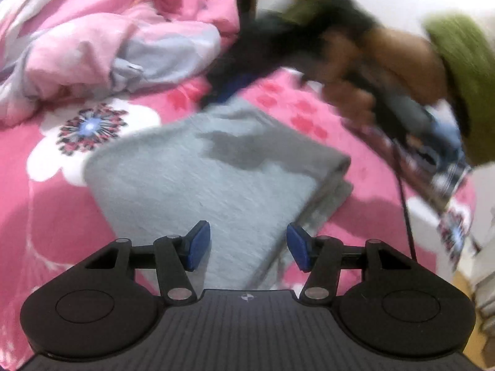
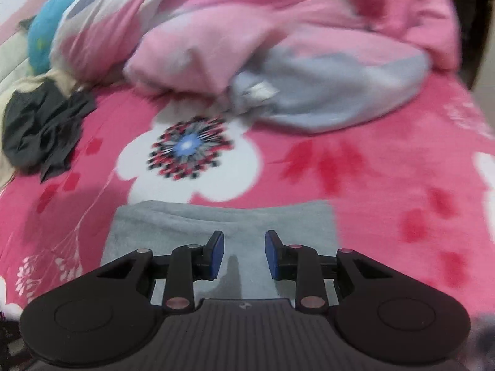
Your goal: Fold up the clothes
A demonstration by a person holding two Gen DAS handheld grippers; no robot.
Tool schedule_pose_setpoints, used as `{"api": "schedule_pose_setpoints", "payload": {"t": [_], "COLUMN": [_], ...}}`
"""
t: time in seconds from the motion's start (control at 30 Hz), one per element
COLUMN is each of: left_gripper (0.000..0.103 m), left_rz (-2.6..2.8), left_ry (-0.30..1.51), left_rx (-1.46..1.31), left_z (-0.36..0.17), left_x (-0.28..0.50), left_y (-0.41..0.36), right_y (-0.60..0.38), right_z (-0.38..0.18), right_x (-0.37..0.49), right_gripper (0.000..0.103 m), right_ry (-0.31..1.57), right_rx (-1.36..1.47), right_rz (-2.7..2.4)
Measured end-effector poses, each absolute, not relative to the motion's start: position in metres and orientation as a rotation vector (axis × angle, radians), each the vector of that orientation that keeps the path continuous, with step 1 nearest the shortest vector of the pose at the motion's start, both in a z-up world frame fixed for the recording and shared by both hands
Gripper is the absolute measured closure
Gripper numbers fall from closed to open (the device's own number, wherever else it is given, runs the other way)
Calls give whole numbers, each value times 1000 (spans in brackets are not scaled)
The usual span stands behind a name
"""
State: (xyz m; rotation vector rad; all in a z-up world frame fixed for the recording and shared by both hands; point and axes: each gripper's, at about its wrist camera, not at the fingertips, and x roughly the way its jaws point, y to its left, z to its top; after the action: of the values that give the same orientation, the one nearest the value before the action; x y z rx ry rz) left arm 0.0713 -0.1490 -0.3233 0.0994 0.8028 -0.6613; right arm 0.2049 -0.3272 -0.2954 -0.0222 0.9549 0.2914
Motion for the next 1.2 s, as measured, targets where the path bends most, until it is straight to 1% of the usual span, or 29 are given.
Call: {"api": "schedule_pose_setpoints", "payload": {"t": [0.07,0.13,0.27,0.3,0.33,0.37,0.4,0.5,0.6,0.7,0.8,0.87,0.97,1.07,1.13,1.2], "left_gripper": [48,48,49,49,52,57,59,60,60,60,59,59,59,59,58,58], "left_rz": [-654,-639,-583,-567,-549,-529,-509,-501,-497,-481,-450,-430,-407,-383,-369,-356], "left_ry": [784,765,738,739,752,774,796,831,857,891,947,972,997,1019,1032,1045], "left_rx": [73,58,86,95,89,67,45,-29,-42,-45,-62,-49,-9,16,33,40], "left_z": [-312,-309,-329,-336,-343,-349,-355,-360,-363,-362,-360,-358,-356,-355,-354,-353], "left_x": [77,90,136,149,162,175,188,211,212,214,222,225,227,228,229,231], "left_y": [-138,-132,-136,-138,-139,-138,-137,-129,-127,-131,-135,-138,-146,-152,-156,-158], "right_y": [-340,-350,-358,-361,-363,-365,-365,-358,-356,-348,-352,-353,-345,-334,-331,-331], "right_z": [-288,-293,-344,-350,-352,-348,-343,-316,-298,-331,-340,-328,-309,-325,-336,-336], "right_x": [196,186,181,179,178,179,178,165,141,138,135,137,127,125,125,129], "right_gripper": [72,72,72,72,72,72,73,73,72,71,71,71,71,71,69,69], "right_ry": [960,984,1100,1074,1060,1070,1072,1031,985,1133,1106,1120,1083,1130,1113,1117], "right_rx": [-24,-6,3,34,58,73,76,40,74,-15,12,49,65,-11,-23,-22], "right_rz": [254,223,123,115,105,92,81,76,138,126,117,88,110,124,114,101]}}
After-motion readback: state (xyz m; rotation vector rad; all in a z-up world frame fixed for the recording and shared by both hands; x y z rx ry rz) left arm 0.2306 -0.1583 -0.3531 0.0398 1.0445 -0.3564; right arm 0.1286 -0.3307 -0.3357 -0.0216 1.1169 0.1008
